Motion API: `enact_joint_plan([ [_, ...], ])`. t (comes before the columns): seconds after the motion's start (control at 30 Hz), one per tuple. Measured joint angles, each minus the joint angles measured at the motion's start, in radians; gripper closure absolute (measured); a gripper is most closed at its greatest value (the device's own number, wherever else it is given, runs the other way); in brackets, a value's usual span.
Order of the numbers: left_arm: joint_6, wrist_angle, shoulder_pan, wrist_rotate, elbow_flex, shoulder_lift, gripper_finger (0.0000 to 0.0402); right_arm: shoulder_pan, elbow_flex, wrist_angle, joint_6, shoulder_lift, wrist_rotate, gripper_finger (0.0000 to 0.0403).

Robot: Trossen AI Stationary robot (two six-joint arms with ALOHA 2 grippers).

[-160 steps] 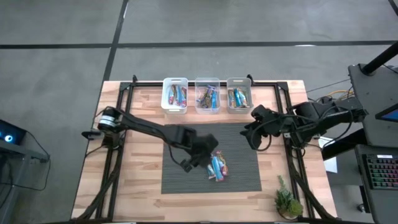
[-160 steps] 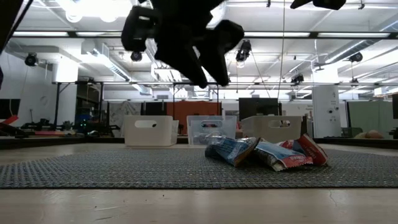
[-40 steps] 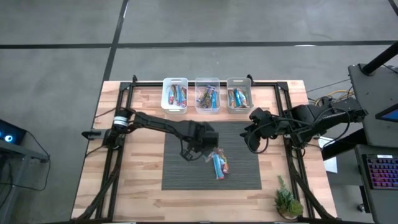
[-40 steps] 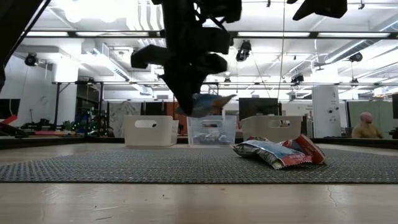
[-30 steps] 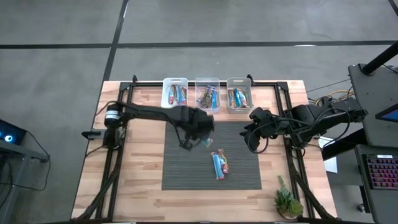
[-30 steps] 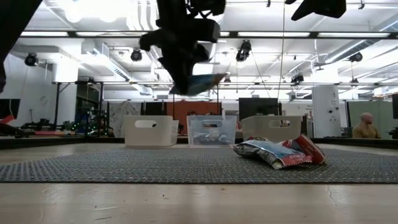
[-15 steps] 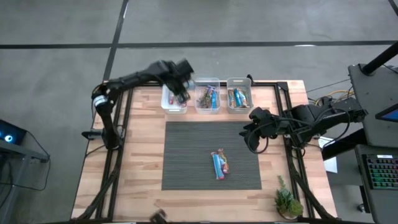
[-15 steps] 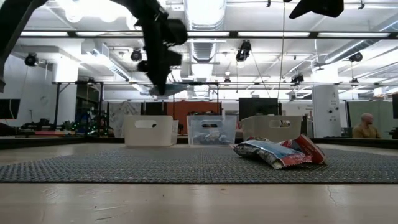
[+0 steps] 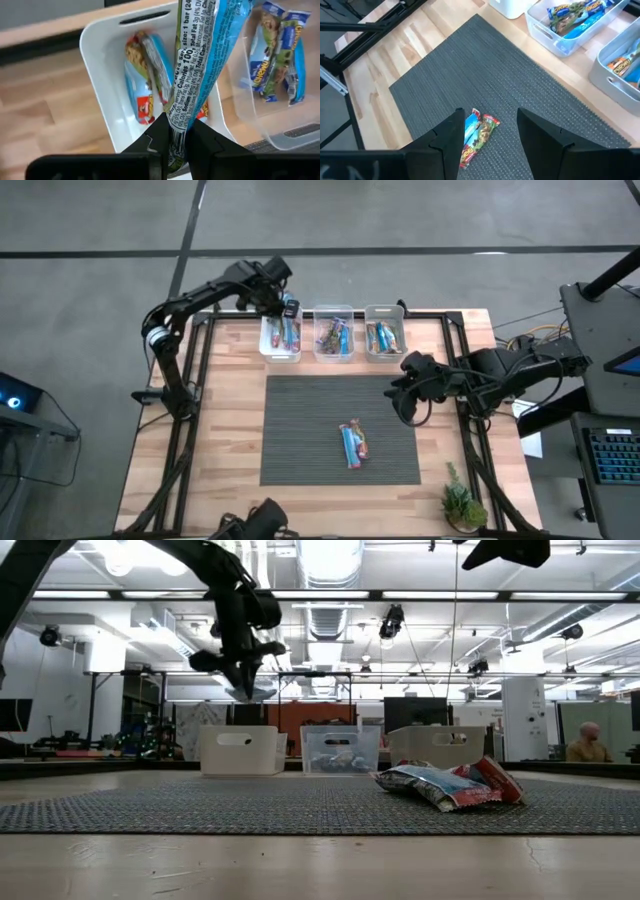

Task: Pick and place Granola Bars by type
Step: Put the yellow granola bar into the white bin

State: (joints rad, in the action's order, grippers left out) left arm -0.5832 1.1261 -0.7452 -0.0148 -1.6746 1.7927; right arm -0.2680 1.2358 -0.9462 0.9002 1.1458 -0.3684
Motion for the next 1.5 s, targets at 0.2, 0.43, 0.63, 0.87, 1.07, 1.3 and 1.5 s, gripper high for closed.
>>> enact_joint_plan([
  [0.2,-0.080,-0.003,0.000,0.020,0.069,0.001,0.0372,0.000,0.000,0.005,-0.029,0.000,-0.006,0.0232],
  [0.43,-0.108,-0.081,0.000,0.028,0.148,0.001,0.0372,0.000,0.000,0.010,-0.041,0.000,-0.023,0.0232],
  [0.63,-0.106,-0.130,0.000,0.027,0.204,0.002,0.0367,0.000,0.000,0.012,-0.041,0.000,-0.023,0.0232],
  [0.87,-0.102,-0.147,0.000,0.025,0.250,0.002,0.0322,0.000,0.000,0.015,-0.040,0.000,-0.023,0.0232],
  [1.07,-0.069,-0.149,0.001,0.029,0.248,0.002,0.0303,0.000,0.000,0.018,-0.040,0.000,-0.023,0.0232],
  [1.3,0.014,-0.147,0.006,0.115,0.185,-0.001,0.0303,0.000,0.000,0.027,-0.040,0.000,-0.024,0.0232],
  [1.5,0.068,-0.148,0.041,0.188,0.134,-0.034,0.0303,0.000,0.000,0.053,-0.055,0.000,-0.024,0.0232],
])
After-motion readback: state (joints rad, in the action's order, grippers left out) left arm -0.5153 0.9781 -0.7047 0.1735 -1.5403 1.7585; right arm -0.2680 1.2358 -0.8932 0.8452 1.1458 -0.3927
